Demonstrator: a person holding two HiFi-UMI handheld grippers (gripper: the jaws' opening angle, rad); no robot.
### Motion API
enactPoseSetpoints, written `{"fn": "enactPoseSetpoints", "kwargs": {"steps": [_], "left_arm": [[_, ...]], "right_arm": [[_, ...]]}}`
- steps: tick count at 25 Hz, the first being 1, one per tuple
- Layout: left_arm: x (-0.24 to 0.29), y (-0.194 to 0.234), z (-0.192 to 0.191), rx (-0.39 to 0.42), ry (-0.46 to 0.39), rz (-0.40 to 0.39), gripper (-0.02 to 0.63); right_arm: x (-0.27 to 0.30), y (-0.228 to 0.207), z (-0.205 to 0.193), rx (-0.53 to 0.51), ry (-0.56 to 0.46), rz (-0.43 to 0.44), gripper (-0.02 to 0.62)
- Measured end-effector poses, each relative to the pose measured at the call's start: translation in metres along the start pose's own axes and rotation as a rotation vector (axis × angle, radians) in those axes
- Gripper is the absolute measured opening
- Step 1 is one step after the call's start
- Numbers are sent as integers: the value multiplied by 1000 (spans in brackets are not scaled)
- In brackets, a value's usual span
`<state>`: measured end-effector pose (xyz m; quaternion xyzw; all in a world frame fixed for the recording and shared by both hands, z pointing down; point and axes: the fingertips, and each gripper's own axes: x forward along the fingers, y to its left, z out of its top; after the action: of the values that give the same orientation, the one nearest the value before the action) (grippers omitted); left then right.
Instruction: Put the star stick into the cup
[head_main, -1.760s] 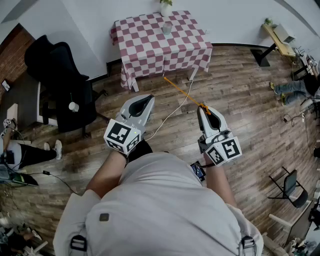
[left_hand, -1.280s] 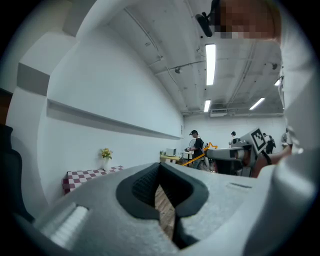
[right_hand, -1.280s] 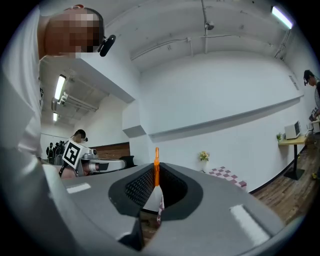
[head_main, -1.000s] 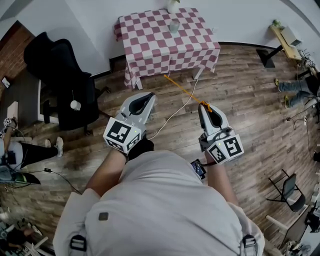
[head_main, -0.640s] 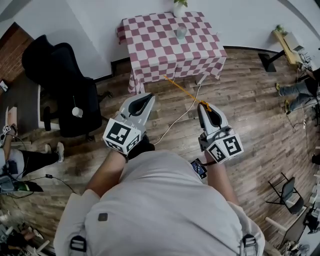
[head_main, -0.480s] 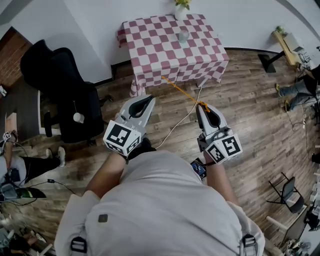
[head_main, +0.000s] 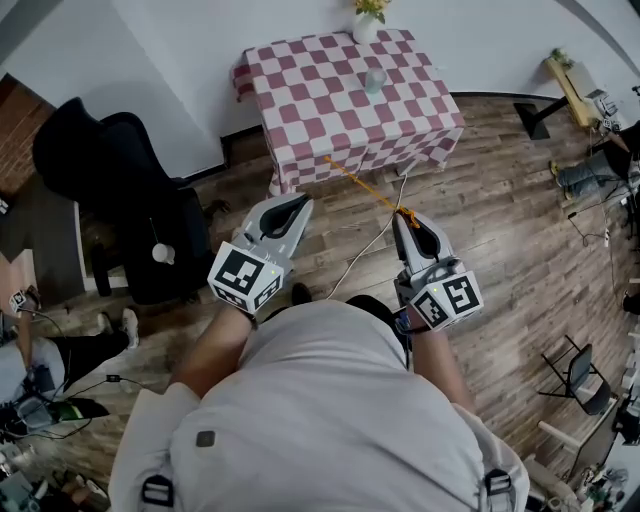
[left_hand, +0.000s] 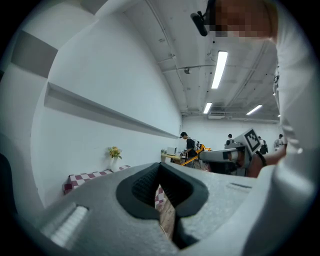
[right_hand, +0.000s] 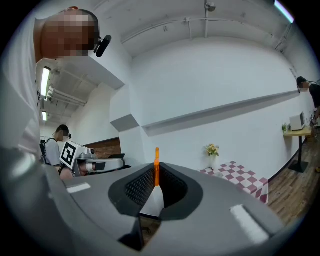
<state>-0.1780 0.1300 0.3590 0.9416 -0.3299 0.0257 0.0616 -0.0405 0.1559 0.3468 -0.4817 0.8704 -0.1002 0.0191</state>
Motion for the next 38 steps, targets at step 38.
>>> {"fn": "enactPoseSetpoints", "kwargs": {"steps": [38], "left_arm": [[265, -6, 14, 47, 42, -5, 3]], "right_arm": [[27, -267, 38, 47, -23, 14, 28]]}}
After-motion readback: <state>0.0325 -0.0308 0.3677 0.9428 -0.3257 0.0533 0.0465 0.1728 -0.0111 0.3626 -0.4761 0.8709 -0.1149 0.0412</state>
